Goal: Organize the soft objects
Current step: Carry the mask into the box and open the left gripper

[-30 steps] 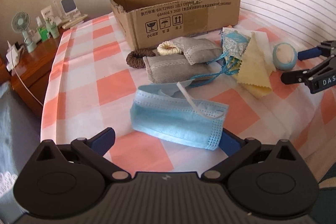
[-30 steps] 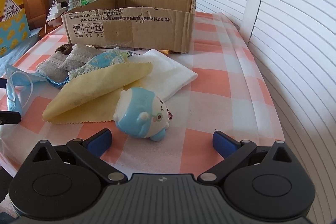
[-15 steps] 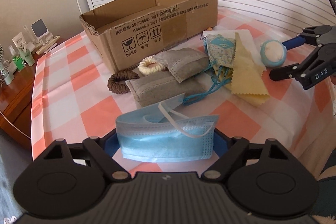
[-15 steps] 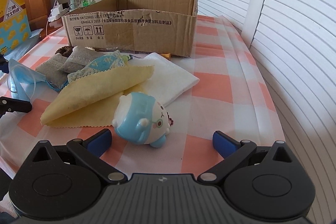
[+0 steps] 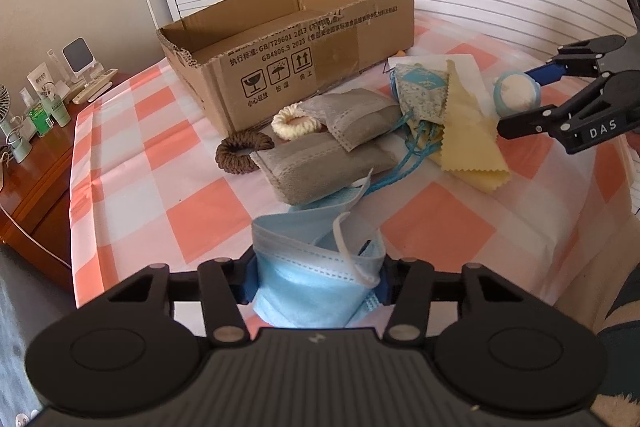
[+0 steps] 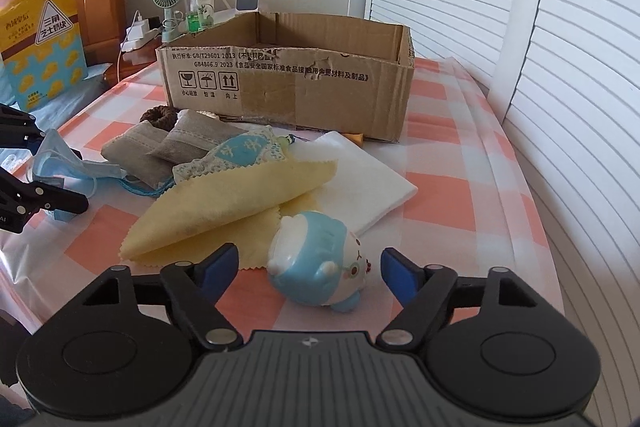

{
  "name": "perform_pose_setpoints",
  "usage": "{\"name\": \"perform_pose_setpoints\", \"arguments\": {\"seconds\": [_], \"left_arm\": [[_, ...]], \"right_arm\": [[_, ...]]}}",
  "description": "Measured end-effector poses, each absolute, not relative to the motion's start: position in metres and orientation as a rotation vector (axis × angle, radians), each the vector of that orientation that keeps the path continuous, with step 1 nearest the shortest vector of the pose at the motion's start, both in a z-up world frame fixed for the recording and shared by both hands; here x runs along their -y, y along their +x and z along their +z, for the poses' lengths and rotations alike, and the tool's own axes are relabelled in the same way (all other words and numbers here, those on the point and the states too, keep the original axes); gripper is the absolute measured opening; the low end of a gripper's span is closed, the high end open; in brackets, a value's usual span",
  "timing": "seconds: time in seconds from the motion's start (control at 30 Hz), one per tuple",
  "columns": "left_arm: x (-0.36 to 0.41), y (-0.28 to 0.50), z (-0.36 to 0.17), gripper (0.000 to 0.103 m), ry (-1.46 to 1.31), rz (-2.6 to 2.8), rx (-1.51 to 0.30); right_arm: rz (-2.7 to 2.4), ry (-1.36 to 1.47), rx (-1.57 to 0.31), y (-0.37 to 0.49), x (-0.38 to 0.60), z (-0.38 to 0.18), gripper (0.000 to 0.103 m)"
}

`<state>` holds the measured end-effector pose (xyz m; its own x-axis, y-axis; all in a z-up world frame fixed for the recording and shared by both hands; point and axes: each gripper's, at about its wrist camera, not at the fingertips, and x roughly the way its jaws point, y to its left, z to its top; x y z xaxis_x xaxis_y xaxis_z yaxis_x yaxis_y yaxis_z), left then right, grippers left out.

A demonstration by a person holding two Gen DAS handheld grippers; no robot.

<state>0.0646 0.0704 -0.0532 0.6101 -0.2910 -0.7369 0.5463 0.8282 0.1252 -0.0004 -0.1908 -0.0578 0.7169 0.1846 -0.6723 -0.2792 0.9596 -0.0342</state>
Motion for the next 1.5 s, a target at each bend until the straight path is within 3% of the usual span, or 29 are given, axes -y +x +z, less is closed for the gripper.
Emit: {"name": "perform_pose_setpoints", "arguments": {"seconds": [0.2, 0.97, 1.3, 1.5], "left_arm": [[-0.071, 0.06, -0.048, 0.049, 0.363, -0.486, -0.773], [-0.06, 0.054, 0.031, 0.046, 0.396, -0.477, -0.669], [-0.03, 0.14, 0.081, 0.046, 0.41, -0.44, -0.598], [-0.009, 0.207, 0.084, 0.046, 0.414, -0.413, -0.603]], "right_arm": [[0.26, -0.136, -0.719, -0.002, 0.192, -0.055, 0.055], [0.309, -0.181, -0.623, -0.008, 0.198, -0.005, 0.054], [0.33, -0.184, -0.592, 0.01, 0.209, 0.017, 0.054], [0.324, -0.187, -0.585, 0.026, 0.219, 0.025, 0.054]]}}
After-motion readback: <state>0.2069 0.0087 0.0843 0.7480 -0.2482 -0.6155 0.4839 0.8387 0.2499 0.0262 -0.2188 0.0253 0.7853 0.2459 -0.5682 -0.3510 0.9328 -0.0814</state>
